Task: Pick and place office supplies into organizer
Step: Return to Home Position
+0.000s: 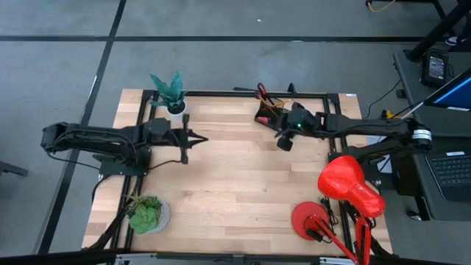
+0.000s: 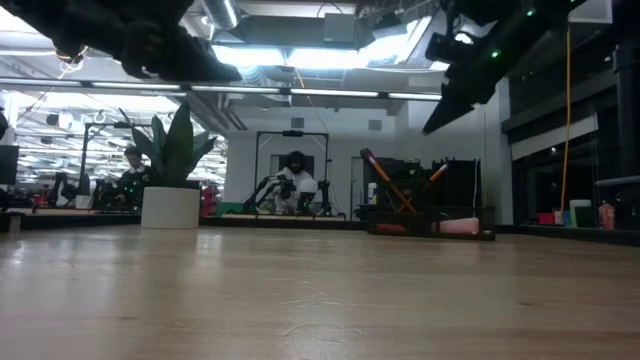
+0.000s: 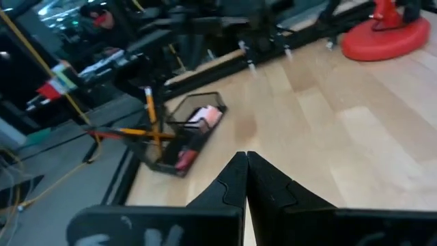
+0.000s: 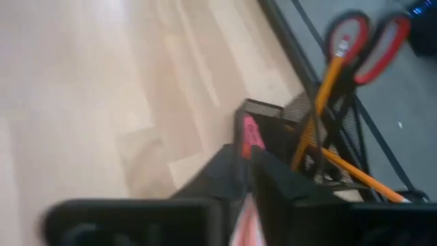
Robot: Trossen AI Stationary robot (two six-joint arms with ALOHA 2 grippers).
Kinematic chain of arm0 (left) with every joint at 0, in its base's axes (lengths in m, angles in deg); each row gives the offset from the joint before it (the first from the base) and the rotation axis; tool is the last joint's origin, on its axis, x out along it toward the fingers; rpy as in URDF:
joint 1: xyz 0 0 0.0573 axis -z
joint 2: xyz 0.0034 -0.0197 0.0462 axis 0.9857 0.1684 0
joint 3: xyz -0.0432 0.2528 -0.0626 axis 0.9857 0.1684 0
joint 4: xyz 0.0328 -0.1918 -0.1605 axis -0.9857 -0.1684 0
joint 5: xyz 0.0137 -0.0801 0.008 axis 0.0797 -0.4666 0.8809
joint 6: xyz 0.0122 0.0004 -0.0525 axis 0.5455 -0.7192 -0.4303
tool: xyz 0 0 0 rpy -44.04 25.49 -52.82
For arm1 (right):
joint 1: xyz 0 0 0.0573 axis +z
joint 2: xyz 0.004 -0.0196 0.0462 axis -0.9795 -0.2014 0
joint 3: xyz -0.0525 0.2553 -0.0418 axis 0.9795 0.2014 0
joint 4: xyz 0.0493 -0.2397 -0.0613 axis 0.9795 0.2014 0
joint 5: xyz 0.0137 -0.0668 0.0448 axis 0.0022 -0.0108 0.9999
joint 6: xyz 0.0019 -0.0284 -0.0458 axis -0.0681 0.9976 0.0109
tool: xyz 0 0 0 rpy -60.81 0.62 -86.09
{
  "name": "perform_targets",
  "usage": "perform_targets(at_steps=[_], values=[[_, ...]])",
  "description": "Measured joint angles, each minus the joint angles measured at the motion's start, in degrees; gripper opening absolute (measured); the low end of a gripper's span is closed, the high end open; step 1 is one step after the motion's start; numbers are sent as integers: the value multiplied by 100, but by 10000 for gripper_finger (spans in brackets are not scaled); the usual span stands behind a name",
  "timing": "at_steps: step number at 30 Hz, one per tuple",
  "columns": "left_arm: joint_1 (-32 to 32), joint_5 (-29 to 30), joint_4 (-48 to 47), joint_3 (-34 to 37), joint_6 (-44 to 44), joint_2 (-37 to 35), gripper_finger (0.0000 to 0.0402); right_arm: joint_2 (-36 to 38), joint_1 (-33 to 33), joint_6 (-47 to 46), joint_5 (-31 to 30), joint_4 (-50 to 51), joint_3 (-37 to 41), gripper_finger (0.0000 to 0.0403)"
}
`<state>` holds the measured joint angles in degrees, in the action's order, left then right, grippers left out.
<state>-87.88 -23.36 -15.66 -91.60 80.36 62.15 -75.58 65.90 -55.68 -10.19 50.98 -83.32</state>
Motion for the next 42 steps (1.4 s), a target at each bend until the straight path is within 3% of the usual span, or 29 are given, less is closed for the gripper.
perform_targets(at_steps=[2, 6, 10, 19, 27, 32, 42], values=[[-145, -51, -146, 0, -34, -213, 2, 51, 159, 3, 1, 103, 0, 13], [-485, -662, -378, 24, -66, -560, 2, 67, 426, -181, -43, 130, 71, 12], [-824, -897, -192, 355, -198, -843, 1, 67, 749, -334, -45, -209, 284, 4], [-1305, -999, 60, 837, -508, -1946, 2, 67, 1411, -335, -45, -2442, 1190, 3], [-1396, -864, -589, 837, -727, -3097, 2, 67, 1415, -150, -49, -4105, 1855, 2], [-1392, -851, -1313, 838, -922, -3883, 2, 67, 1415, -64, -49, -4416, 1941, 2], [-1392, -583, 32, 2045, -1298, -4539, 2, 66, 1432, -218, 53, -4997, 1943, 1]])
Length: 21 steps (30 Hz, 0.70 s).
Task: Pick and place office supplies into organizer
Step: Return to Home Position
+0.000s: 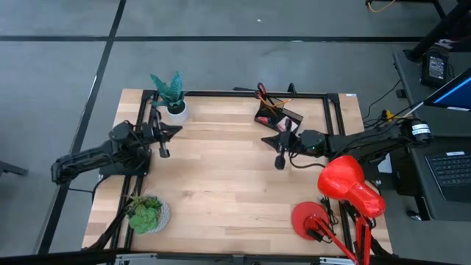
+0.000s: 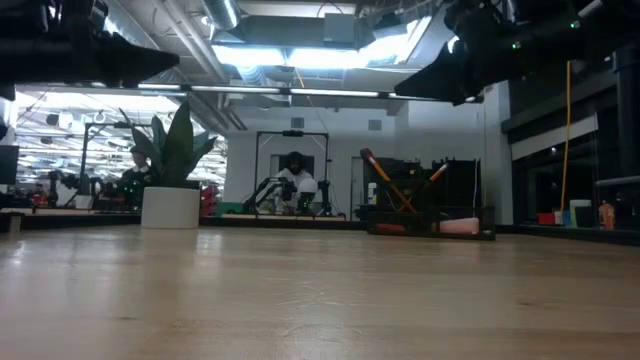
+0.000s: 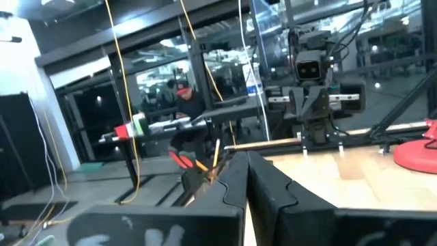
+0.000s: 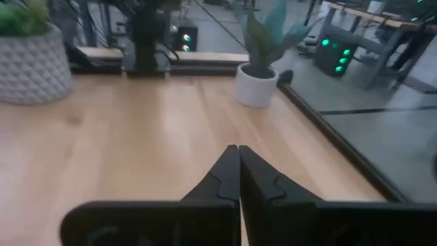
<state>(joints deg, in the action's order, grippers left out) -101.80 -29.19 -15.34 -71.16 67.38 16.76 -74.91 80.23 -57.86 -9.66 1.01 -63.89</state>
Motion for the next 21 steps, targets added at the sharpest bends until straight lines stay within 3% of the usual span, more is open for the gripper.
perform_targets(at_steps=[5, 11, 15, 21], values=[[-4, 17, 51, 249, 81, -78, 1, -110, 106, -273, 331, -35, 2, 2], [-4, 248, 80, 296, 186, -210, 1, 49, 200, 94, 351, -384, 2, 2], [-4, 207, -126, 296, 113, -280, 2, 642, 173, 236, 350, 29, 2, 1], [-4, 206, -227, 296, 98, -301, 2, 2074, 175, 137, 348, 1467, 2, 2]])
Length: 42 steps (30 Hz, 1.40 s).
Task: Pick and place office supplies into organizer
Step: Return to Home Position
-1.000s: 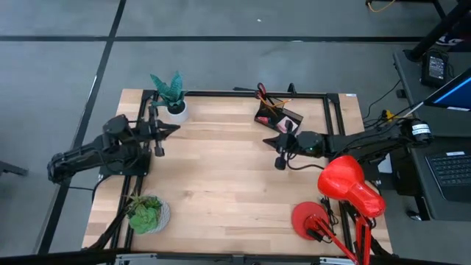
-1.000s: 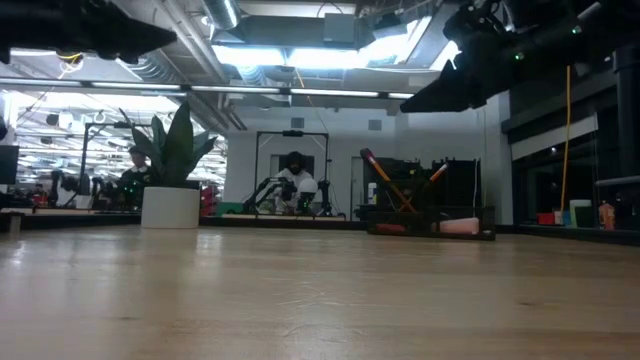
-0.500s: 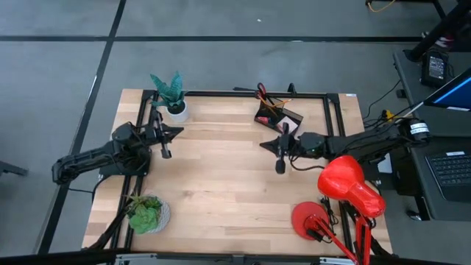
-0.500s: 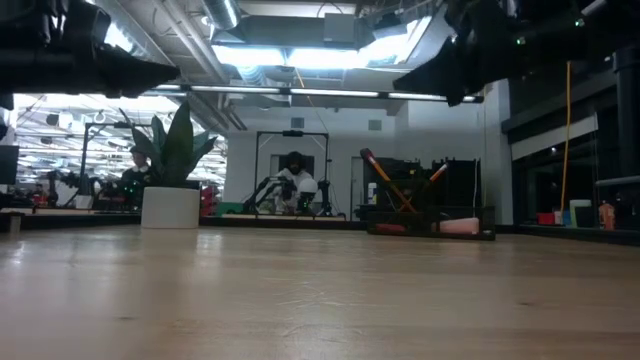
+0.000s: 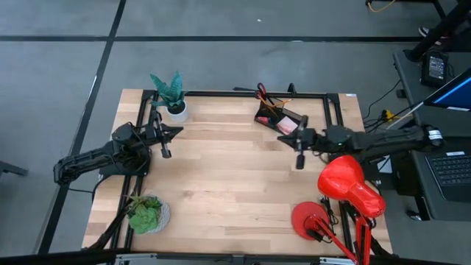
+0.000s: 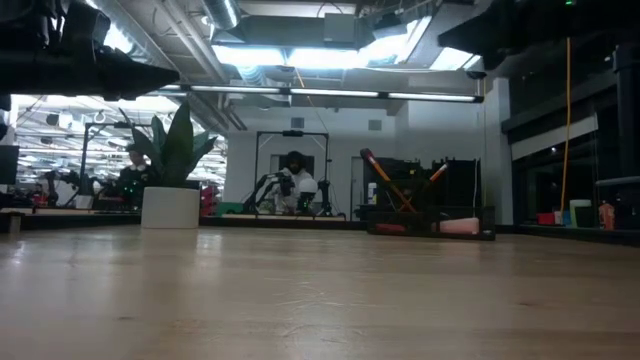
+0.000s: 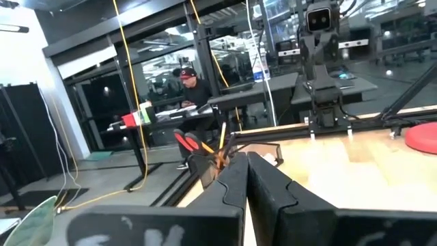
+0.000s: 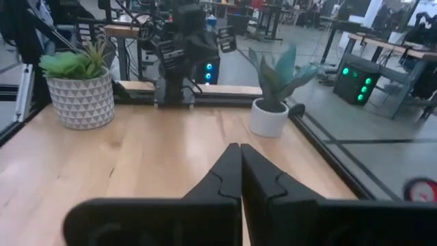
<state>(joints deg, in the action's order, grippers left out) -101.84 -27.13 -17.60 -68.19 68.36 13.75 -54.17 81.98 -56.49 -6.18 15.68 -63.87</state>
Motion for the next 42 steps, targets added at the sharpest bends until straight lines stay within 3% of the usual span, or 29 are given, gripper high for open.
perform_targets(at_steps=[3, 11, 16, 34, 42], values=[[1, -1, 1, 0, -38, 0, 2, 629, 0, -16, -2, 264, 204, 1], [4, -29, 5, -2, -113, 0, 2, 1638, 4, 35, -93, -1397, 1943, 1], [4, -34, -108, -4, -338, 8, 2, 1993, 4, -158, -153, -1432, 2366, 1], [7, -49, -808, -9, -606, 17, 2, 2085, 4, -556, -153, -1294, 2656, 7], [11, -525, -731, -9, -774, 17, 2, 1940, 4, -572, -153, -1284, 2658, 9]])
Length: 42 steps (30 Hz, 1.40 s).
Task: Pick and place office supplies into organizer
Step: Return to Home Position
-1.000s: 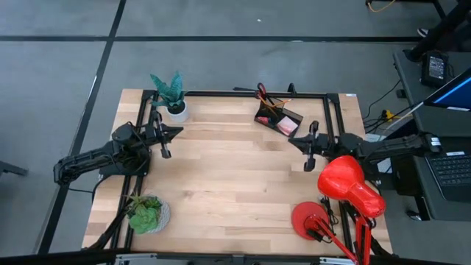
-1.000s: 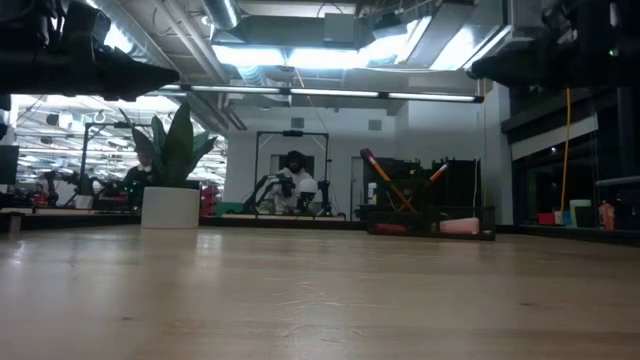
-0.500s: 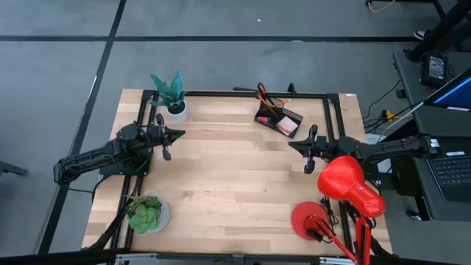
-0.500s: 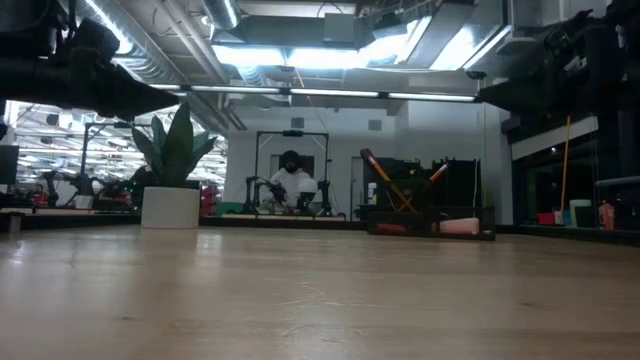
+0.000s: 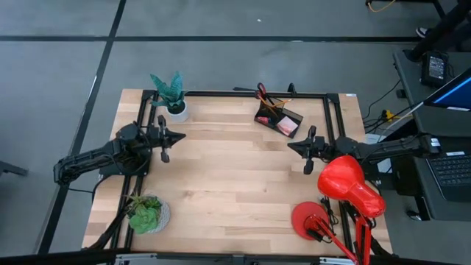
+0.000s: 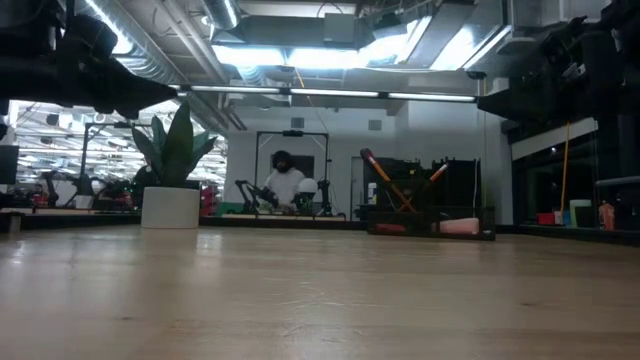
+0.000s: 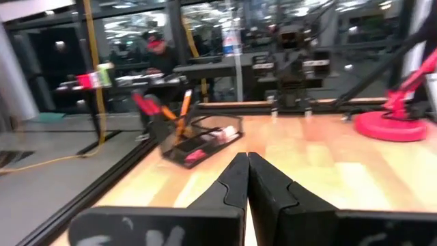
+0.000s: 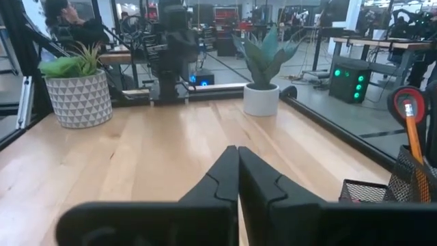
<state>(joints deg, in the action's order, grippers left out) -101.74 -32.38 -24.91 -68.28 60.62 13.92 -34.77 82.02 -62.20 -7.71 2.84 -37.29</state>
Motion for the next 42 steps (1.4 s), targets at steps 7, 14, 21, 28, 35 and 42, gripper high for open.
perform_targets(at_steps=[7, 14, 21, 28, 35, 42], values=[[2, -617, 96, 0, -202, 2, 2, -12, -2, 60, 38, -136, 0, 9], [0, -740, 107, 0, -484, 2, 3, 238, 117, 815, 650, -654, 0, 9], [0, -729, 107, 0, -476, 2, 3, 388, 214, 747, 651, -362, 0, 9], [0, -725, 105, 0, -474, 2, 5, 388, 214, 165, 649, -363, 0, 9], [0, -725, 105, 0, -474, 2, 6, 388, 214, 173, 649, -363, 0, 10], [0, -723, 105, 0, -474, 2, 4, 400, 214, -42, 653, 185, 0, 10]])
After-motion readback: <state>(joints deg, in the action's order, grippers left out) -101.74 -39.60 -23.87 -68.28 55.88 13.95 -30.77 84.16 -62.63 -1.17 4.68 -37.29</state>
